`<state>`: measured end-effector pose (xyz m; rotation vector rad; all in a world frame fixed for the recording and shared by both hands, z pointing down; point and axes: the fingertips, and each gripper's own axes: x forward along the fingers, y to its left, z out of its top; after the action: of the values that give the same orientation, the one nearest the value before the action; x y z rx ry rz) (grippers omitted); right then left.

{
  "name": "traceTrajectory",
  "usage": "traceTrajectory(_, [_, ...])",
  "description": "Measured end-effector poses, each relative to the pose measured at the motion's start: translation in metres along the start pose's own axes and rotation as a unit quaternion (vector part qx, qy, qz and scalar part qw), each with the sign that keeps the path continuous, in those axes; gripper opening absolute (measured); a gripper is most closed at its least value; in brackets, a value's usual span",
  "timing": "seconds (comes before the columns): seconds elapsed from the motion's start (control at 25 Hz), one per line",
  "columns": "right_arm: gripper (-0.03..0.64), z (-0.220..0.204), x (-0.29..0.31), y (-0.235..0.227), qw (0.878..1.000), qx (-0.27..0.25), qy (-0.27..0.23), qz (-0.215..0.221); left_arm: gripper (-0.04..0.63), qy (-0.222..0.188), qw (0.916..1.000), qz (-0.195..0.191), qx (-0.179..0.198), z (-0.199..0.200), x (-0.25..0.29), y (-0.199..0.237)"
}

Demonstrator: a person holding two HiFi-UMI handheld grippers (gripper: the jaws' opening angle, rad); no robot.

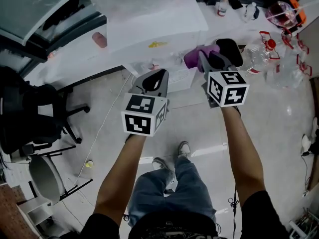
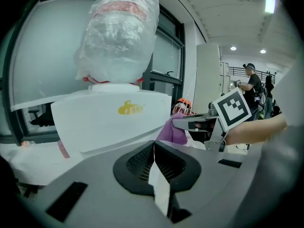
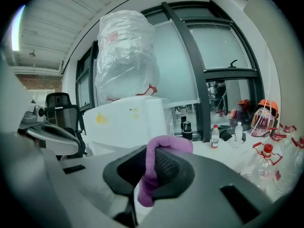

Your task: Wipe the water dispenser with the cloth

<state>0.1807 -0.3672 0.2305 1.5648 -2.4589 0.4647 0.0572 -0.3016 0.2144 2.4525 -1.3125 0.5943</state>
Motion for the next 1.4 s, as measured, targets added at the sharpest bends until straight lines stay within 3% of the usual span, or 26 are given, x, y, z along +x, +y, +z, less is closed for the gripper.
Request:
traceTrajectory(0.88, [0.032, -0.113, 0.046, -0.017, 0.997, -0.054, -0.042, -0.043, 0.026, -0.060, 0.9970, -0.025, 0.041, -0.108, 0.048, 0.036])
traceTrajectory(1.4, [0.032, -0.164, 0.062, -0.018, 0.992, -0.087, -0.079, -0.047, 0.026, -0.112, 0.9910, -0.023, 0.070, -0.139, 0.081, 0.046])
